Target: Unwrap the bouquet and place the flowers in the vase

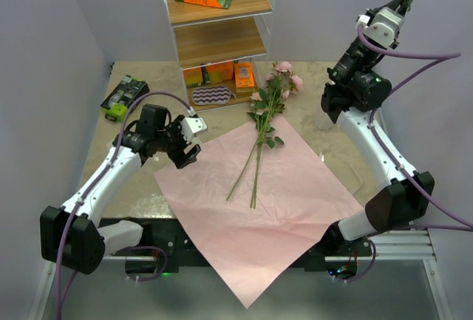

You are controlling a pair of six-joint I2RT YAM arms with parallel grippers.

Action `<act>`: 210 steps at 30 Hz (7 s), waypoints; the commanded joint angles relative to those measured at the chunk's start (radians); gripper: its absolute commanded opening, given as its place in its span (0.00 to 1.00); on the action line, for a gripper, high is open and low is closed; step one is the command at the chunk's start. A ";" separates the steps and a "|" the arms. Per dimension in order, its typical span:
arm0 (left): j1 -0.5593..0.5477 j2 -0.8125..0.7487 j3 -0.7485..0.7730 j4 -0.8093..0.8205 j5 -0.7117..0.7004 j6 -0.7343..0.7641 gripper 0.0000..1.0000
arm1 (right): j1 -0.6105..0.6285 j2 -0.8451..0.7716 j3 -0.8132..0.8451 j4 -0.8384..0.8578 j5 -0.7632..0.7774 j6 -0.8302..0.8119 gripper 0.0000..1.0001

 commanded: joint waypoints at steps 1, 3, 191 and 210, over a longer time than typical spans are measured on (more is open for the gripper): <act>0.012 0.017 0.053 -0.013 0.024 0.027 0.82 | -0.046 0.006 0.036 0.178 -0.014 0.078 0.00; 0.015 0.026 0.062 -0.018 0.023 0.030 0.82 | -0.050 0.017 0.048 0.182 -0.017 0.089 0.00; 0.053 -0.107 0.059 -0.016 -0.079 -0.056 0.96 | 0.537 -0.089 -0.354 -1.427 0.046 1.340 0.00; 0.053 -0.124 0.051 -0.019 -0.068 -0.059 0.96 | 0.557 -0.201 -0.828 -1.309 -0.362 1.357 0.00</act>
